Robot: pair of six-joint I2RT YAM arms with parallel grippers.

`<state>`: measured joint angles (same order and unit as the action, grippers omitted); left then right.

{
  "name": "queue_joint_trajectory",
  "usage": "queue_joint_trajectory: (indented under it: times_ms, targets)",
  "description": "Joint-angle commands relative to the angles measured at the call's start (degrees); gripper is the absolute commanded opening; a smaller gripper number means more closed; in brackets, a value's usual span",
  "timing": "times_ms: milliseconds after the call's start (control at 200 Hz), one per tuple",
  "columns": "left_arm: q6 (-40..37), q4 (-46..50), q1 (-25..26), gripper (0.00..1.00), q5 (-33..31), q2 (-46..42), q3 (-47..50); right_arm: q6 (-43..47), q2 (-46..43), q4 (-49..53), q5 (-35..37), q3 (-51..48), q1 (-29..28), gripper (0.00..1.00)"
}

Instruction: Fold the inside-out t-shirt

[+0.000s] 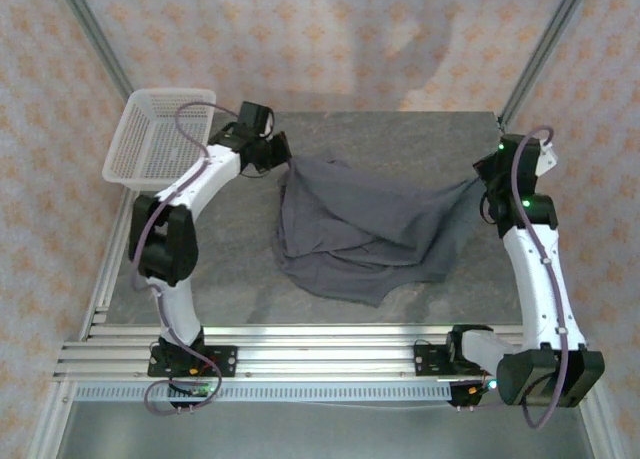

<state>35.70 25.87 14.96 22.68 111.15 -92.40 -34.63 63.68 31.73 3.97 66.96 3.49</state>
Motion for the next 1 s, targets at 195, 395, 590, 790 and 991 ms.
queue_joint_trajectory:
  times_ms: [195,395,590,790,991]
  targets:
    - [4.2,-6.5,-4.6,0.13,-0.7,8.6,0.7,0.4,1.2,3.9,4.1,1.8,0.9,0.00]
    - [0.9,-2.1,-8.9,0.21,-3.9,5.5,2.3,-0.8,2.3,4.5,2.2,2.1,2.5,0.00]
    - [-1.3,2.4,-6.7,0.30,-2.3,-1.4,5.4,-2.1,2.5,0.5,-3.0,0.7,2.5,0.00]
    - [6.5,12.9,-0.8,0.24,-6.9,-2.3,4.4,-4.1,3.0,0.1,-4.5,0.8,2.5,0.00]
    - [22.1,1.7,1.6,0.25,-2.8,1.0,6.5,-4.8,3.0,0.4,-5.3,1.2,2.5,0.00]
